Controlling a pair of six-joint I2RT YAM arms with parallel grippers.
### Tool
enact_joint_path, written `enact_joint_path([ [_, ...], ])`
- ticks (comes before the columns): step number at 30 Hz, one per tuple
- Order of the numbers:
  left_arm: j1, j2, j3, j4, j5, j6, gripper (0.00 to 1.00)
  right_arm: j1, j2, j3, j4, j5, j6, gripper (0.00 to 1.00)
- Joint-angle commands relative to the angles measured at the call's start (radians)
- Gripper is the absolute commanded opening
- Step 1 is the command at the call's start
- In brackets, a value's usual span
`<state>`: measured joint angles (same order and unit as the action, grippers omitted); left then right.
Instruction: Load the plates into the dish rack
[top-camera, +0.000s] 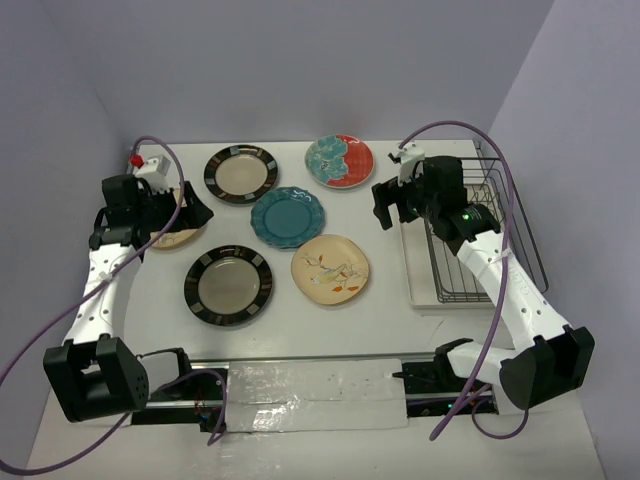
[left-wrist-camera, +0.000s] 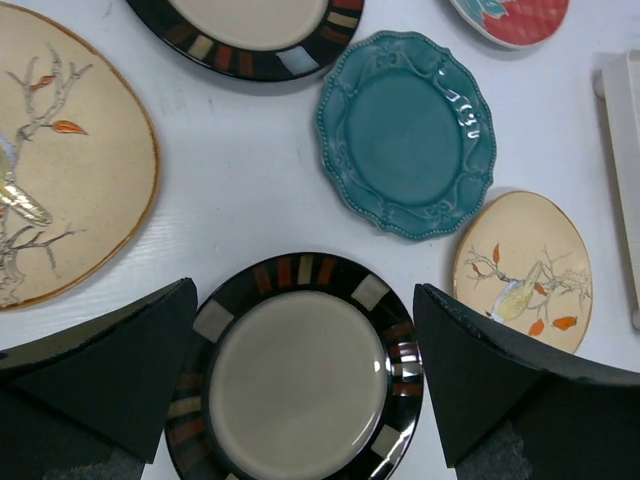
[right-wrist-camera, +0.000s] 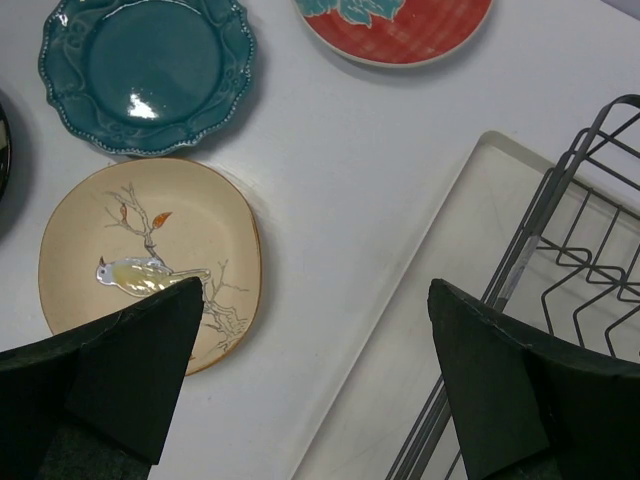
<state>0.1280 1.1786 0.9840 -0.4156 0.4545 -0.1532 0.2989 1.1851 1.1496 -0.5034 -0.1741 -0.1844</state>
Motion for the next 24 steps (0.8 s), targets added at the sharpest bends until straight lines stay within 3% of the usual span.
enact_joint_path([
  [1, -0.022, 0.018, 0.035, -0.009, 0.096, 0.012, 0.99, 0.009, -0.004, -0.010, 0.000, 0.016, -0.009, 1.00],
  [6, -0.174, 0.081, 0.025, -0.005, 0.164, -0.002, 0.99, 0.008, -0.021, -0.024, 0.012, 0.042, -0.004, 1.00],
  [12, -0.358, 0.118, -0.131, 0.205, 0.210, -0.161, 0.99, -0.010, -0.039, -0.031, 0.037, 0.114, 0.019, 1.00],
  [17, -0.416, 0.182, -0.196, 0.300, 0.220, -0.290, 0.95, -0.041, -0.032, -0.011, 0.017, 0.125, 0.016, 1.00],
  [24, -0.499, 0.253, -0.186, 0.333, 0.176, -0.318, 0.91, -0.057, -0.013, -0.002, 0.009, 0.120, 0.016, 1.00],
])
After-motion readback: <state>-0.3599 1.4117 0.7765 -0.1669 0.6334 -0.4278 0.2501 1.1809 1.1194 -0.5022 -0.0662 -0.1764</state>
